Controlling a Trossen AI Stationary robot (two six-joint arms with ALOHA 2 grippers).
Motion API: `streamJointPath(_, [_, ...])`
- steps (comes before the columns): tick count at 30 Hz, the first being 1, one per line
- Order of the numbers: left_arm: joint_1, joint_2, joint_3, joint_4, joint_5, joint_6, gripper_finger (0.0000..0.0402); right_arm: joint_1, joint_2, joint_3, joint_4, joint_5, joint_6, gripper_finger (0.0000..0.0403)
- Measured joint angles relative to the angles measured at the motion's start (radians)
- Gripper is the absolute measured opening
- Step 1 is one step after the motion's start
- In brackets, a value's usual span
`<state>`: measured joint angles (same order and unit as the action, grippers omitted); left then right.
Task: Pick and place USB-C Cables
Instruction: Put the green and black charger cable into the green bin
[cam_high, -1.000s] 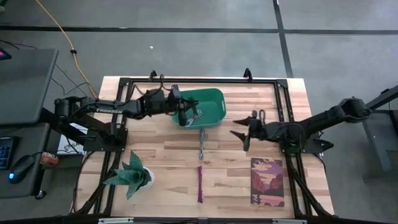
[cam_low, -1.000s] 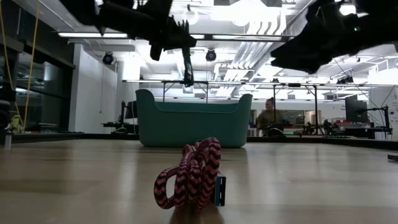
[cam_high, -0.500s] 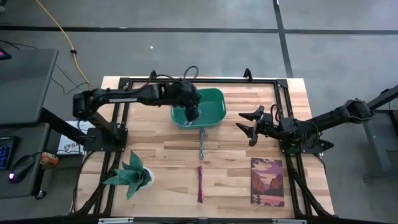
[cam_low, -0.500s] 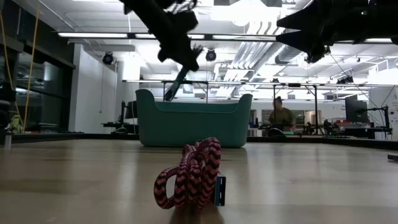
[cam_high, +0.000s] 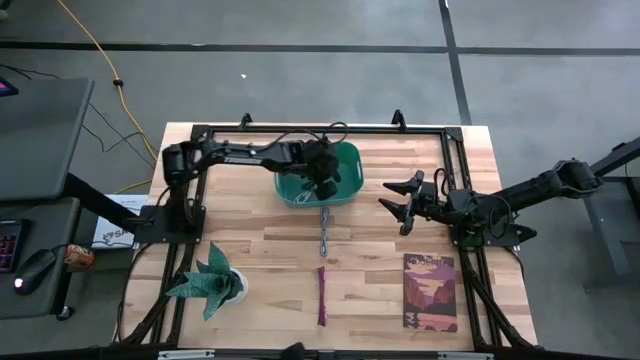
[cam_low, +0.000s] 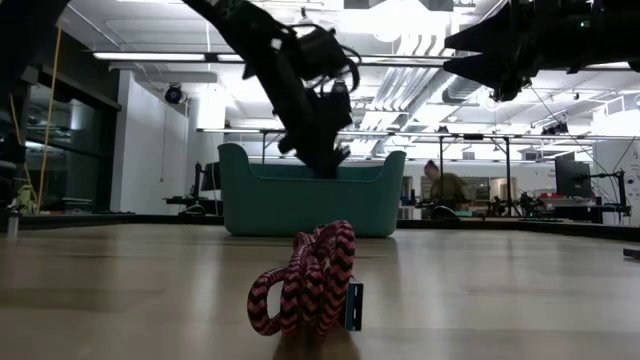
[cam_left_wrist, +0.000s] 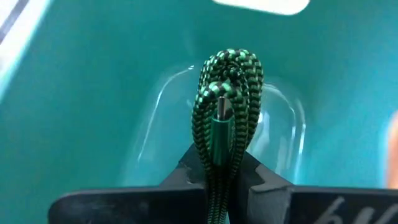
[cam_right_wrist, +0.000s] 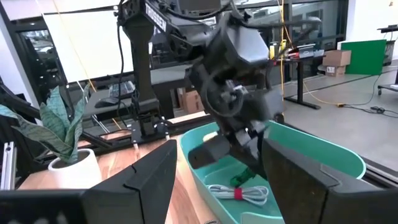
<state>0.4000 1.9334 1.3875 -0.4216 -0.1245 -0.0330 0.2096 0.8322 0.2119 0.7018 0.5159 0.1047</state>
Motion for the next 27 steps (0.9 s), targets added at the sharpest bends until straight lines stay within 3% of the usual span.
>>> streamJointPath(9, [-0.002,0.051,0.010,-0.019,0.021,-0.007,0.0000,0.000,0.000,0.000,-0.010,0.000,0.000,0.0227])
streamJointPath(16, [-0.005,0.051,0.010,-0.091,0.096,-0.008,0.0005,0.000,0.000,0.000,-0.014,0.005,0.011,0.0227])
streamJointPath(27, [-0.015,0.051,0.009,-0.103,0.098,0.018,0.0027,0.000,0.000,0.000,-0.017,0.005,0.009,0.0227])
